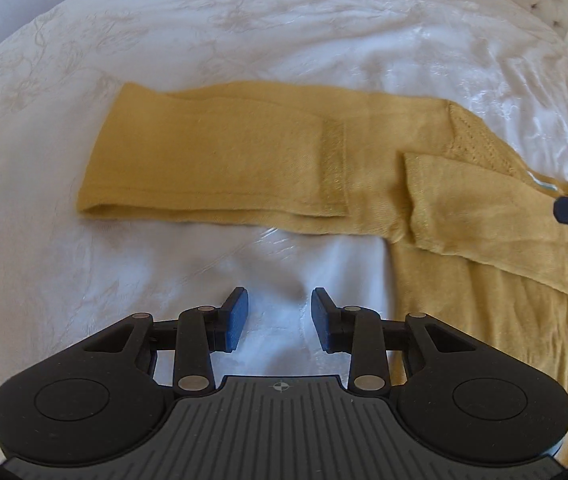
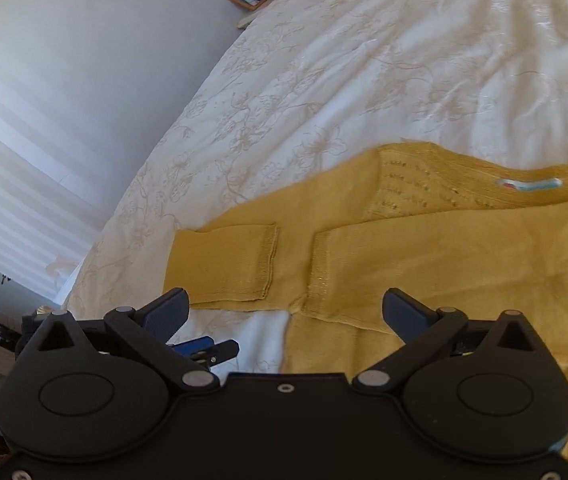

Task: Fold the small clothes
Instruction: 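Carry the held sleeve across the sweater body and open the left gripper, then grasp the sweater side edge with the right gripper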

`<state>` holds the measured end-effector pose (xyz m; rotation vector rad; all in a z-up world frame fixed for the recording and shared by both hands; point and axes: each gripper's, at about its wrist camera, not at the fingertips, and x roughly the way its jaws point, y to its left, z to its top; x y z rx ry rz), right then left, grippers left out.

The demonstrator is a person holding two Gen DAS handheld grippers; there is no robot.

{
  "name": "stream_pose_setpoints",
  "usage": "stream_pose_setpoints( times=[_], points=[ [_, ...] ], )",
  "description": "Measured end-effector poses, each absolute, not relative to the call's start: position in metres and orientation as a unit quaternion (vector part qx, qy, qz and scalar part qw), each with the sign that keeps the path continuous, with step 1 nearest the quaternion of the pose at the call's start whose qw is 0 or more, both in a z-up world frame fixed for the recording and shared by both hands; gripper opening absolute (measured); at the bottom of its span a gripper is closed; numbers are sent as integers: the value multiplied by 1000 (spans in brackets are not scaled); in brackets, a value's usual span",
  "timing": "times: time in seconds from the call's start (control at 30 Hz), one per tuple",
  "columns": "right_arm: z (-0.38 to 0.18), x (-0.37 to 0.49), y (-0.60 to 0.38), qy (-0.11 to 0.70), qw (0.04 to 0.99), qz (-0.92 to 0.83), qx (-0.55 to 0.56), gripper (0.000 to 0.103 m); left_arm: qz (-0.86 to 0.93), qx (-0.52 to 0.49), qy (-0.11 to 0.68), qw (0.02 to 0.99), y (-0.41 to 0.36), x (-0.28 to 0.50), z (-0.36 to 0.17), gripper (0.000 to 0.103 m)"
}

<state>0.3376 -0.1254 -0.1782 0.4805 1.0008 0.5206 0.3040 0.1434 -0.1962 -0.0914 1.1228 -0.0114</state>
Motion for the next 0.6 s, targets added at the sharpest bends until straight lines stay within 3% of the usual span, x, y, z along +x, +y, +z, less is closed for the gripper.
stream_pose_setpoints(
  times=[0.17, 0.23, 0.3, 0.37, 0.53, 0.6],
  points=[
    [-199, 369, -73, 490, 802, 278, 196, 102, -14, -73, 531, 844, 158, 301, -215, 41],
    [-209, 380, -59, 501, 794, 284, 195, 102, -24, -86, 526, 846, 159, 300, -215, 52],
    [-218, 390, -50, 511, 789, 282, 192, 97, -49, -98, 522, 846, 157, 299, -217, 82],
    [-228, 399, -42, 523, 780, 282, 196, 88, -71, -94, 526, 842, 153, 299, -220, 96],
    [-249, 416, -31, 553, 765, 270, 191, 68, -79, -93, 528, 841, 150, 302, -220, 102],
    [-255, 417, -32, 559, 756, 269, 211, 55, -77, -101, 524, 843, 152, 301, -219, 102]
  ],
)
